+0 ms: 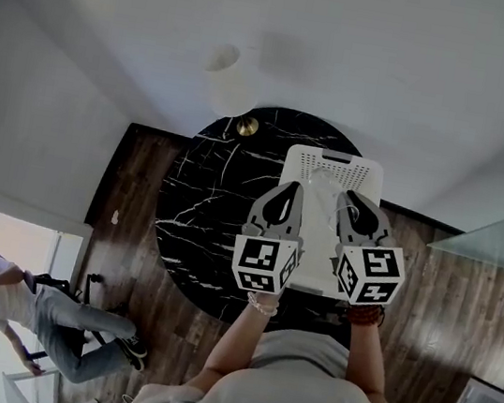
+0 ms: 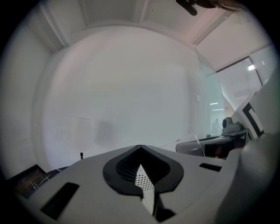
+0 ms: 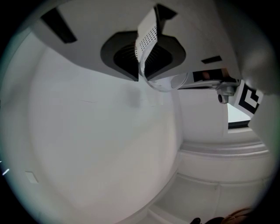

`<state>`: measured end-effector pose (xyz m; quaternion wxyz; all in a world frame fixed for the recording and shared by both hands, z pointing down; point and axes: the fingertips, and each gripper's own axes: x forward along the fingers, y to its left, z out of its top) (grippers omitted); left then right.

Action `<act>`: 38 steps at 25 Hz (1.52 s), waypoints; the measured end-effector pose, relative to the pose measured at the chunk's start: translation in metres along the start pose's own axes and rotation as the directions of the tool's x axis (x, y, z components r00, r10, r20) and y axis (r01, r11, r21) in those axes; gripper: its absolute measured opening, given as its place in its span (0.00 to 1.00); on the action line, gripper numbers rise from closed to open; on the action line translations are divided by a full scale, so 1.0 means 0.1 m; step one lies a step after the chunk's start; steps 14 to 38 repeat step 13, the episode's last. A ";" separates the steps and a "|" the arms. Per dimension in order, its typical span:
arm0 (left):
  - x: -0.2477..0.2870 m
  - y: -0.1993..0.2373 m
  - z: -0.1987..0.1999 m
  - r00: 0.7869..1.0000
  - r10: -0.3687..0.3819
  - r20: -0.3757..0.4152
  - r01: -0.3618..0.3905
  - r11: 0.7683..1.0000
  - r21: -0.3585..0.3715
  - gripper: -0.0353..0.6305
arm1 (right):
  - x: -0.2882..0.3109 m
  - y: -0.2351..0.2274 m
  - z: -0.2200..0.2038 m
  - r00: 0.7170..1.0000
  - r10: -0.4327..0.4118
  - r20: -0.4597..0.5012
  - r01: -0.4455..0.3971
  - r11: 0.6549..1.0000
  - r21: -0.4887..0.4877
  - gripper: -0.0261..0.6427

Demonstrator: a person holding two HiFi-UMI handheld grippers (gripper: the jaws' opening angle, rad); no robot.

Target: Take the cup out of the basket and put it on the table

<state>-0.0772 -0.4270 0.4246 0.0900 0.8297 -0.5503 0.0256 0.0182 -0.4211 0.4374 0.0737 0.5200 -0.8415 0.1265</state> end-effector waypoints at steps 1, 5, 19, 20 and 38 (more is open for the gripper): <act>0.00 -0.02 0.01 1.000 -0.005 0.001 0.005 1.000 0.001 0.06 | -0.02 0.00 0.00 1.000 -0.003 0.002 0.003 1.000 -0.001 0.11; 0.00 -0.11 0.03 1.000 -0.028 0.004 0.028 1.000 0.007 0.06 | -0.09 -0.03 0.01 1.000 -0.016 0.006 0.016 1.000 -0.010 0.11; -0.10 -0.16 0.03 0.999 -0.041 0.005 0.041 0.999 0.010 0.06 | -0.18 0.01 -0.01 1.000 -0.026 0.006 0.026 1.000 -0.014 0.11; -0.10 -0.16 0.03 0.999 -0.041 0.005 0.041 0.999 0.010 0.06 | -0.18 0.01 -0.01 1.000 -0.026 0.006 0.026 1.000 -0.014 0.11; -0.10 -0.16 0.03 0.999 -0.041 0.005 0.041 0.999 0.010 0.06 | -0.18 0.01 -0.01 1.000 -0.026 0.006 0.026 1.000 -0.014 0.11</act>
